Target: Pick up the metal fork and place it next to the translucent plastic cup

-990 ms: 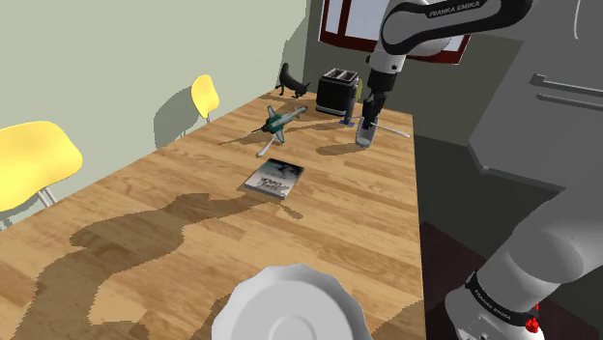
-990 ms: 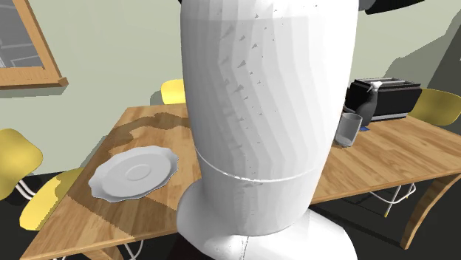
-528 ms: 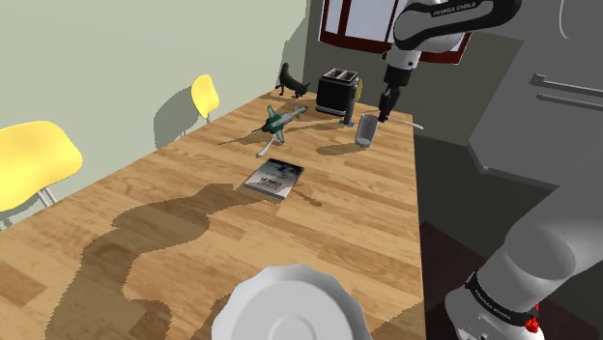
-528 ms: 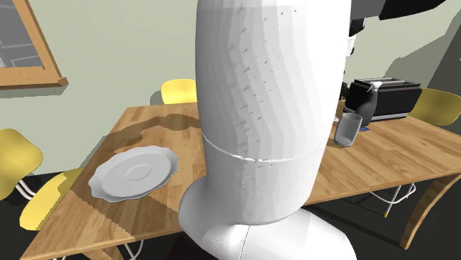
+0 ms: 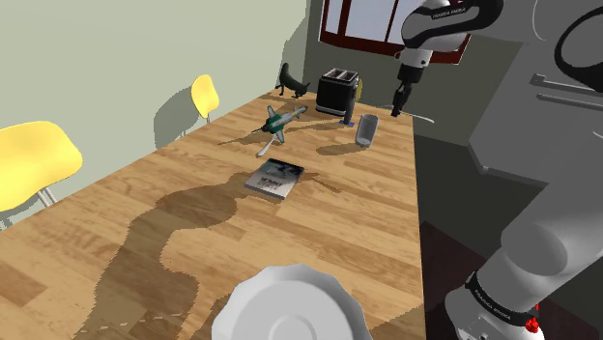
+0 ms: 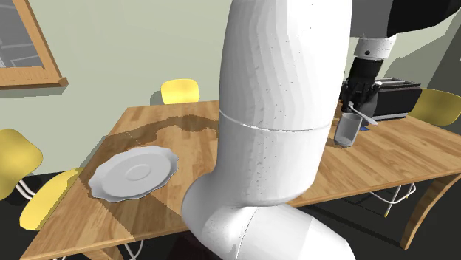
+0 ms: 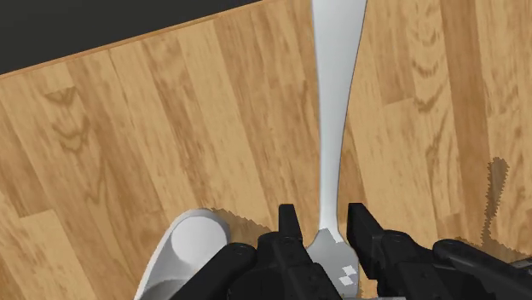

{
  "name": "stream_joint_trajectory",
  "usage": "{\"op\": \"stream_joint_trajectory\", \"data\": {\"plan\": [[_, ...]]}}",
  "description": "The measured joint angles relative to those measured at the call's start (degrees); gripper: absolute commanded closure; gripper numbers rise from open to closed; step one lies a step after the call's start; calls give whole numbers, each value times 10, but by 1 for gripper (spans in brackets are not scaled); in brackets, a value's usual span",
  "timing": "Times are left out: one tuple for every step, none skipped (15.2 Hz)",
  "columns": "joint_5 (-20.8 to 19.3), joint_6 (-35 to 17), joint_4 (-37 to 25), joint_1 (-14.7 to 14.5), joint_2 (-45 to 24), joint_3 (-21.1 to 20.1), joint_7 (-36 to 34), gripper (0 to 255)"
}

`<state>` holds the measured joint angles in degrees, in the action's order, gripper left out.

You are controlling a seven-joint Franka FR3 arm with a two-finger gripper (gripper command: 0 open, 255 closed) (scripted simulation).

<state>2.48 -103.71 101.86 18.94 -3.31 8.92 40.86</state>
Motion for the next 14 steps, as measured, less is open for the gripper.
{"op": "stream_joint_trajectory", "data": {"plan": [[4,10,-32,11,-23,9,19,255],[6,10,-42,16,-34,13,28,255],[6,3,-36,17,-35,14,32,255],[7,-4,-31,18,-37,15,34,255],[7,-11,-26,19,-39,15,36,255],[8,-19,-20,19,-41,15,37,255],[8,-27,-14,19,-43,15,38,255],[8,-32,-9,19,-44,15,38,255],[8,-39,-2,19,-44,15,39,255],[9,-48,6,19,-45,15,39,255],[9,-55,10,19,-48,14,39,255],[10,-64,19,19,-47,14,40,255],[10,-70,23,19,-50,15,40,255],[11,-77,27,19,-52,14,40,255]]}}
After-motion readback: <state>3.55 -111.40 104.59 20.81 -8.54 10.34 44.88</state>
